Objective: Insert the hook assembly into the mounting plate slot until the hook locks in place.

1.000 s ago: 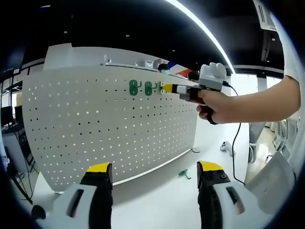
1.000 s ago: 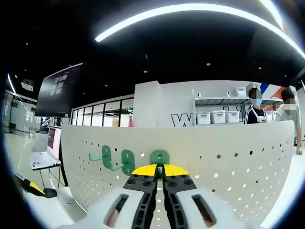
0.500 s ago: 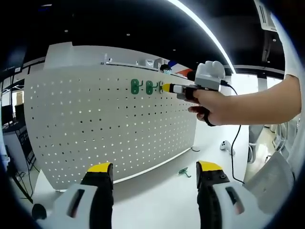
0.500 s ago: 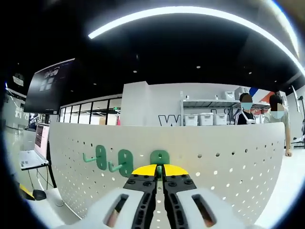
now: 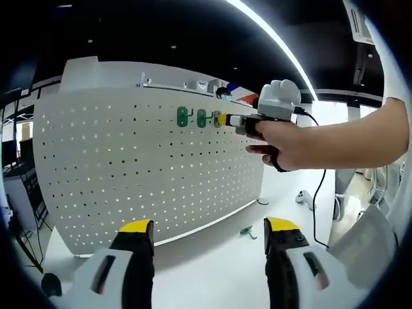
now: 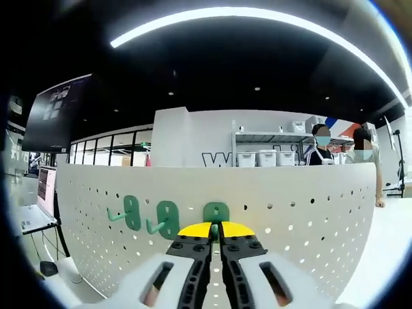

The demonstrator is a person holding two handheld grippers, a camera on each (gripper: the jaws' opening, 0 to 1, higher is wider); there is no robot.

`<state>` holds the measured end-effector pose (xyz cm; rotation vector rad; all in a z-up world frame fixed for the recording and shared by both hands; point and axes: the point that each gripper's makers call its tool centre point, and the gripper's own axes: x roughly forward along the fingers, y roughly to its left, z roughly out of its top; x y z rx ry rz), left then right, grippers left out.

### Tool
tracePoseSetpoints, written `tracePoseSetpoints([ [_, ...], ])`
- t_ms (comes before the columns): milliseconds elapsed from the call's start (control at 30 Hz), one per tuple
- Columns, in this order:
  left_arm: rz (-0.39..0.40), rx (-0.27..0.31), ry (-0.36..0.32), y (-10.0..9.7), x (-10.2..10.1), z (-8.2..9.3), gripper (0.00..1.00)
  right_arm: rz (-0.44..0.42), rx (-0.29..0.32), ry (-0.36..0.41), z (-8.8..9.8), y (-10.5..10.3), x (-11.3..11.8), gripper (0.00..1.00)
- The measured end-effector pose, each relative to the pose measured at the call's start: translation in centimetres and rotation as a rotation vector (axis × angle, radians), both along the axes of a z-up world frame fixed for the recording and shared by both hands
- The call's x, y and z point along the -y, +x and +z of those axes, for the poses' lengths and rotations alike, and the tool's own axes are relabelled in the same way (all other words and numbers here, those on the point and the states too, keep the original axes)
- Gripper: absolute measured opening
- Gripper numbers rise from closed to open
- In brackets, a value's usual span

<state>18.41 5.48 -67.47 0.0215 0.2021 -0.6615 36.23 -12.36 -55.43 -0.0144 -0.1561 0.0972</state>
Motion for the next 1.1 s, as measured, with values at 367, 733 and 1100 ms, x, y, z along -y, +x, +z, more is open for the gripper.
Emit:
tracePoseSetpoints([
  [367,-0.004,0.003,0.0,0.0,0.2,0.2,0.71,0.039,-0.01,0.017,-0.1,-0.1,-0.1,0.04],
  [733,0.0,0.0,-0.003,-0.1,0.3,0.1,0.7,0.131,-0.024,-0.021,-0.3,-0.4,-1.0,0.15],
  [1100,-0.009,0.017,0.005,-0.1,0.9,0.6,0.7,0.209,-0.021,-0.031,-0.1,-1.4,-0.7,0.25],
])
